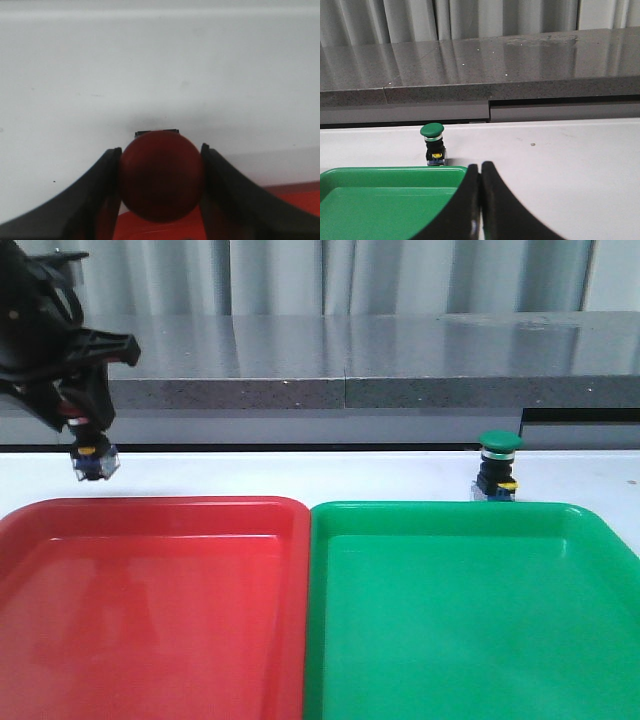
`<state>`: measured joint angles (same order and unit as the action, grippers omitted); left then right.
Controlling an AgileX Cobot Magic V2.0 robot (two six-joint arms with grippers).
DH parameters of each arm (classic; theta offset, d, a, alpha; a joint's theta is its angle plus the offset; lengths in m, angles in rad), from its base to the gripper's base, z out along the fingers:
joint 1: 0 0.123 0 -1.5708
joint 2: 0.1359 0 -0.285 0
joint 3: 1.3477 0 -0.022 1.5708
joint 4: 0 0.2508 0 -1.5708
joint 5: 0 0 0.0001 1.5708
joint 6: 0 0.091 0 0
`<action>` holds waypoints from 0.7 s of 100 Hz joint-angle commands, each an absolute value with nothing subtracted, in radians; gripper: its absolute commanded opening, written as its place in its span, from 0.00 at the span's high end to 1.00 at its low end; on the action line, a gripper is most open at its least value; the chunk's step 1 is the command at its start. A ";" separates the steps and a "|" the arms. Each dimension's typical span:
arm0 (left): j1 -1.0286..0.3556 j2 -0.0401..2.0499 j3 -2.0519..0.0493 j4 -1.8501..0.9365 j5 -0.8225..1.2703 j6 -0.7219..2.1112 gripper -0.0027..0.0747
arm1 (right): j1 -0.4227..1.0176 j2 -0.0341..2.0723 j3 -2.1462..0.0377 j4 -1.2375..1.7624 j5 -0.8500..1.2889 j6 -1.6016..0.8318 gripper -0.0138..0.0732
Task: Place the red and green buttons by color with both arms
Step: 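Lift the red-capped button with the left gripper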
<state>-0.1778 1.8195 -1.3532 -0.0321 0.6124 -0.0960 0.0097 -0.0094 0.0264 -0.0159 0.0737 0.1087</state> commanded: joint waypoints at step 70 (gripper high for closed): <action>-0.369 1.413 -0.959 -0.088 0.431 -0.220 0.78 | 0.004 -0.008 0.013 -0.016 -0.014 0.109 0.92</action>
<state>-0.3362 1.4632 -0.9697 -0.0734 0.5210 -0.1933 0.0097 -0.0094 0.0264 -0.0159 0.0737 0.1087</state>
